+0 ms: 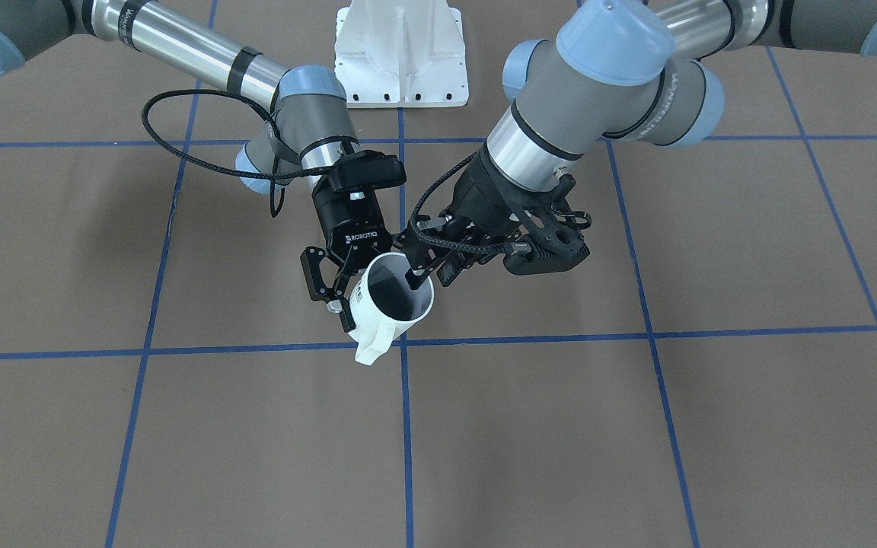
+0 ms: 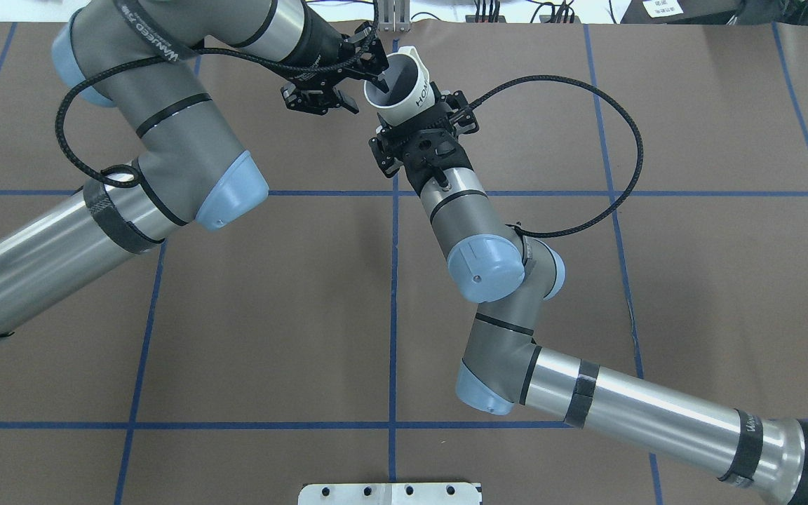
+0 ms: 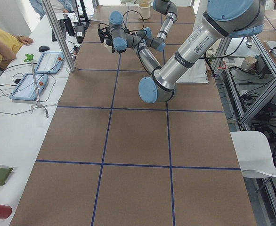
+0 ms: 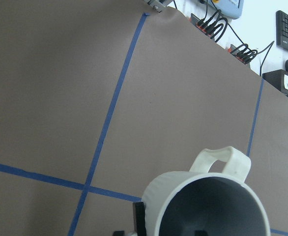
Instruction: Left arm hands cup to right arm to dump lemon
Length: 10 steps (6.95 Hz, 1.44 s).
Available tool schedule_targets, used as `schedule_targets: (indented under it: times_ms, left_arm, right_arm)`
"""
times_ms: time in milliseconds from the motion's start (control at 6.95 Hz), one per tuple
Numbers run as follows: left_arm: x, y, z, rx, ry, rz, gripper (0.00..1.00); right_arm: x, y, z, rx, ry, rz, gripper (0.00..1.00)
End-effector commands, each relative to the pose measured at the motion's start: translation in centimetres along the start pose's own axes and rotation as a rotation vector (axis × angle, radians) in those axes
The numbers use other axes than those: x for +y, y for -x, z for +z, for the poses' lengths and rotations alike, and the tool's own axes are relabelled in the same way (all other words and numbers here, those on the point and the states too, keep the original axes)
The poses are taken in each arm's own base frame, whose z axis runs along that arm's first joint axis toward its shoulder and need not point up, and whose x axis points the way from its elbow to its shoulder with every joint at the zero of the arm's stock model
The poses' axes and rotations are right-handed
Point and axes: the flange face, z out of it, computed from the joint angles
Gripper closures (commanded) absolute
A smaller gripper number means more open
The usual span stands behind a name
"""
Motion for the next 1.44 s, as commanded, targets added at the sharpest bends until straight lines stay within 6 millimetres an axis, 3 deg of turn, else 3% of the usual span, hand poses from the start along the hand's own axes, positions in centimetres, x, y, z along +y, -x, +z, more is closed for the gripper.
schedule_targets:
  times_ms: [0, 432, 1295]
  left_arm:
    - [0.01, -0.03, -0.01, 0.000, 0.000, 0.004, 0.57]
    - [-0.03, 0.01, 0.05, -0.001, 0.000, 0.005, 0.65]
    - [-0.24, 0.25, 0.60, -0.011, 0.001, 0.000, 0.65]
  right_arm:
    - [0.17, -0.13, -0.06, 0.000, 0.001, -0.002, 1.00]
    - [0.30, -0.22, -0.11, 0.001, 0.002, -0.005, 1.00]
    - [0.28, 0.14, -0.26, -0.006, 0.005, -0.012, 1.00]
